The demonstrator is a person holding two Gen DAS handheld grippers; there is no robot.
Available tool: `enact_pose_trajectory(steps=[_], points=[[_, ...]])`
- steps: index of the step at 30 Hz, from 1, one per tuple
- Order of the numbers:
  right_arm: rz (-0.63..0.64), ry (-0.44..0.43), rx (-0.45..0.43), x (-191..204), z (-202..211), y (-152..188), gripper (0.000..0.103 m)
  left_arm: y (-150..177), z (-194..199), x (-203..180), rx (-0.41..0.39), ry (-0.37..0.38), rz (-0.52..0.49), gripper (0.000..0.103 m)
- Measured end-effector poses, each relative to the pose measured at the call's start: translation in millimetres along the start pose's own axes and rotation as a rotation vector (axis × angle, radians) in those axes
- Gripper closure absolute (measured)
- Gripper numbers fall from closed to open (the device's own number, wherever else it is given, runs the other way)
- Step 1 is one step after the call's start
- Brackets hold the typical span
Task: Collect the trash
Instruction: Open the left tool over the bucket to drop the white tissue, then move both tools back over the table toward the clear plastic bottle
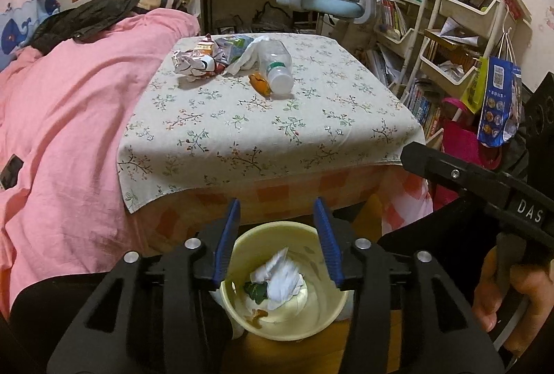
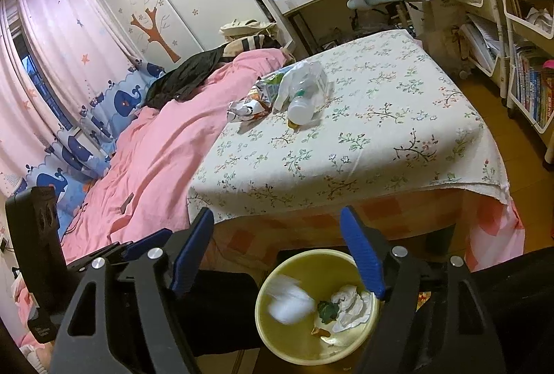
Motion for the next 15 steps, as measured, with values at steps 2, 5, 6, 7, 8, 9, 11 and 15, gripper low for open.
enact_pose_trajectory(steps=[2,5,6,7,8,9,11,15], points=[[0.001,0.002,-0.003,-1,1,0,0.030,-1,2,1,-0.013,-0.006,0.003,0.053],[0.004,0.006,-0.009,-1,1,0,0.029,-5,5,2,-0.037,-0.018,0.007,0.047],[0.005,0.007,-0.010,-1,2,0,0.029,-6,7,3,-0.048,-0.022,0.009,0.045],[0.007,0.009,-0.012,-1,2,0,0.029,-7,8,4,-0.053,-0.023,0.011,0.043],[0.009,0.011,-0.014,0,2,0,0.029,-8,9,5,-0.064,-0.030,0.014,0.041],[0.011,0.013,-0.016,0,2,-1,0.029,-9,10,6,-0.071,-0.036,0.017,0.039],[0.015,0.016,-0.019,0,2,-1,0.027,-11,13,8,-0.086,-0.044,0.023,0.036],[0.023,0.023,-0.022,1,2,-1,0.026,-15,16,14,-0.116,-0.068,0.039,0.030]])
Point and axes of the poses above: each gripper's, at about its wrist camera, not at the fingertips, and z roughly against the way its jaws point, x to its left, y to its underside, the point moved 8 cm from there along -z, roughly the way its jaws point, and after that the axes turned 4 degrees about z, right-handed, at the moved point
